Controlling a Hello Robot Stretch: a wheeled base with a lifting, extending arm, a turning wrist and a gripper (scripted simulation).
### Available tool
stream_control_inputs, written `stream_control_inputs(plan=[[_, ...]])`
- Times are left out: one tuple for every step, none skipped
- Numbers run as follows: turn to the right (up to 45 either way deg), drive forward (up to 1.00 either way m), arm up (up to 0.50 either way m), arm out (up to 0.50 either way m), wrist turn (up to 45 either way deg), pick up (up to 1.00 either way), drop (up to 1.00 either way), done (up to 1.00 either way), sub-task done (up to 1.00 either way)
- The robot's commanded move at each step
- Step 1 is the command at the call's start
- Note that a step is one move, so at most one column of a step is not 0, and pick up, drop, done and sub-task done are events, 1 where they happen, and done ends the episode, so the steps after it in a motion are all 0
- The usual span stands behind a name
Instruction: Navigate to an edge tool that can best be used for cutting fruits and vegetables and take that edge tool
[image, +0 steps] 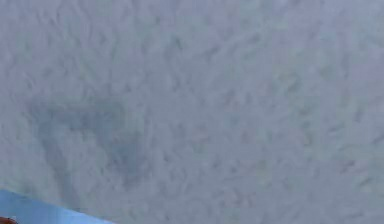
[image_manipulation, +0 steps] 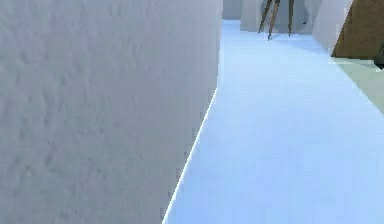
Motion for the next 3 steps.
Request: stream_control_inputs(plan=[[-45.0,0.00,0.00,0.00,0.0,0.00,0.00,0.00,0.00],[-45.0,0.00,0.00,0.00,0.0,0.00,0.00,0.00,0.00],[-45.0,0.00,0.00,0.00,0.0,0.00,0.00,0.00,0.00]])
